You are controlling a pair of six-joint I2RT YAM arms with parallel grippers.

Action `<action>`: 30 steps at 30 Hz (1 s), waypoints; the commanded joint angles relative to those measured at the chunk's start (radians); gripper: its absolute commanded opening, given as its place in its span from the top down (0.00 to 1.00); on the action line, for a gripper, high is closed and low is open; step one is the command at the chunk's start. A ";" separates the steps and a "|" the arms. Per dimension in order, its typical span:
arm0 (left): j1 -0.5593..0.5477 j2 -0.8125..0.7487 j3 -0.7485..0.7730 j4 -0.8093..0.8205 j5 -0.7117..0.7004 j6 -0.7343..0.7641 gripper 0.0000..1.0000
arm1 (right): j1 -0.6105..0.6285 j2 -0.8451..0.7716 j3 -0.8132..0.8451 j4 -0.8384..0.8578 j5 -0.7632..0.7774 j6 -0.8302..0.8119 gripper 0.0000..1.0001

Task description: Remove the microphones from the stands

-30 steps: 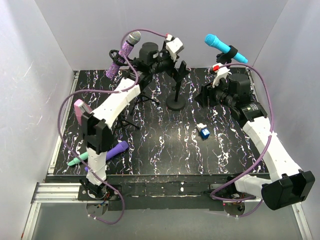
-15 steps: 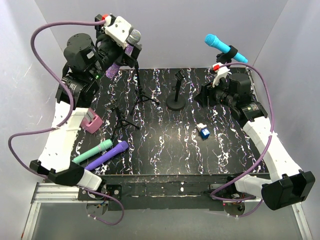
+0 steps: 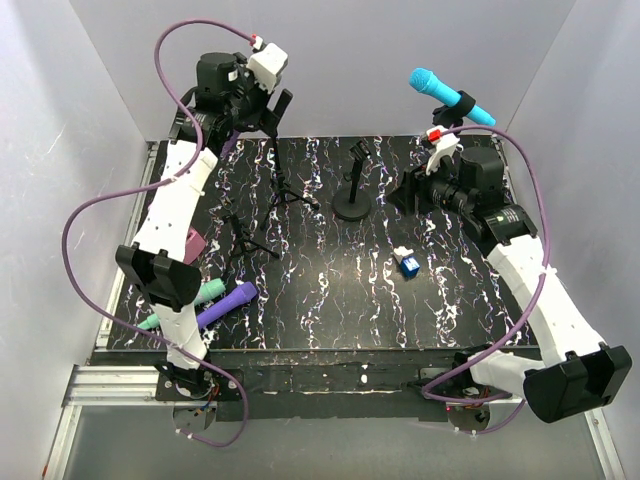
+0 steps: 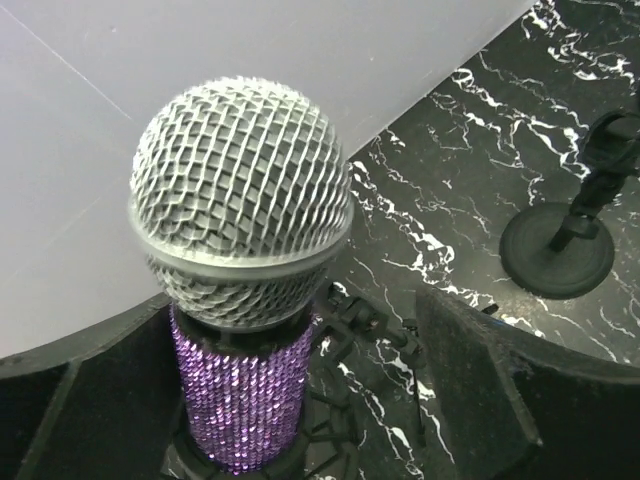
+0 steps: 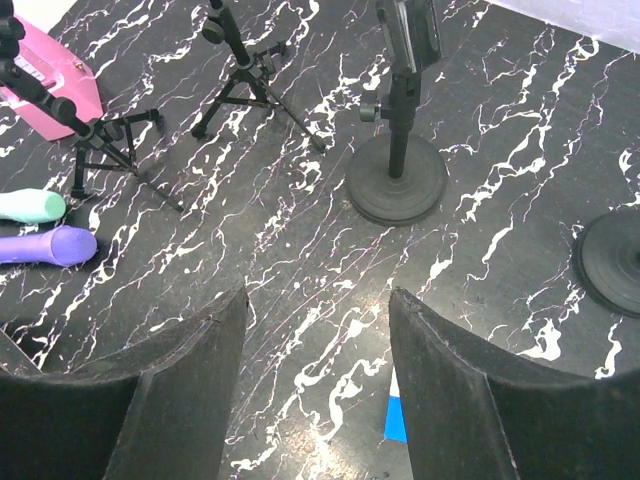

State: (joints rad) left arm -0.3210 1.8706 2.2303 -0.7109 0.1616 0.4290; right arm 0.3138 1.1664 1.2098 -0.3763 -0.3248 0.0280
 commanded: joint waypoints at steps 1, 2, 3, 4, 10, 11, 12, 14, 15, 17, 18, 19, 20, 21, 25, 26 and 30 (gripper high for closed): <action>0.011 -0.037 0.057 -0.018 0.052 -0.026 0.20 | -0.005 -0.056 -0.007 0.014 -0.011 0.012 0.35; 0.013 -0.040 0.043 -0.009 0.047 -0.026 0.24 | -0.007 -0.059 -0.012 0.011 -0.011 0.010 0.35; 0.011 -0.047 0.029 0.002 0.044 -0.026 0.28 | -0.005 -0.065 -0.013 0.007 -0.008 0.006 0.35; 0.013 -0.056 0.013 0.016 0.044 -0.022 0.32 | -0.005 -0.068 -0.016 0.001 -0.007 0.000 0.35; 0.013 -0.090 -0.006 -0.002 0.107 -0.030 0.53 | -0.005 -0.048 -0.010 0.008 -0.014 -0.013 0.35; 0.013 -0.093 -0.005 -0.015 0.122 -0.027 0.57 | -0.005 -0.036 -0.004 0.013 -0.025 -0.013 0.35; 0.013 -0.094 -0.006 -0.024 0.133 -0.026 0.58 | -0.005 -0.031 -0.001 0.019 -0.037 -0.013 0.35; 0.013 -0.099 -0.014 -0.038 0.167 -0.021 0.59 | -0.005 -0.005 0.013 0.039 -0.080 -0.019 0.36; 0.013 -0.102 -0.015 -0.039 0.179 -0.027 0.60 | -0.005 0.012 0.025 0.043 -0.106 -0.025 0.36; 0.011 -0.103 -0.005 -0.042 0.203 -0.032 0.64 | -0.005 0.048 0.059 0.050 -0.178 -0.025 0.36; 0.013 -0.100 0.006 -0.053 0.219 -0.033 0.66 | -0.005 0.068 0.077 0.054 -0.227 -0.055 0.36; 0.011 -0.097 0.018 -0.062 0.230 -0.032 0.71 | -0.004 0.087 0.095 0.068 -0.284 -0.065 0.34; 0.013 -0.096 0.031 -0.073 0.239 -0.030 0.77 | -0.004 0.110 0.112 0.086 -0.328 -0.069 0.31; 0.011 -0.091 0.037 -0.082 0.246 -0.030 0.86 | 0.001 0.137 0.129 0.118 -0.371 -0.068 0.30; 0.011 -0.094 0.034 -0.088 0.262 -0.041 1.00 | 0.043 0.268 0.255 0.194 -0.430 -0.065 0.28; 0.013 -0.094 0.032 -0.085 0.269 -0.045 1.00 | 0.057 0.317 0.285 0.215 -0.434 -0.060 0.28; 0.013 -0.099 0.035 -0.079 0.300 -0.067 1.00 | 0.106 0.450 0.417 0.298 -0.453 -0.042 0.28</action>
State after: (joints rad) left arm -0.3038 1.8259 2.2341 -0.7815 0.3843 0.3985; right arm 0.3737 1.5269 1.5009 -0.2203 -0.7055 -0.0223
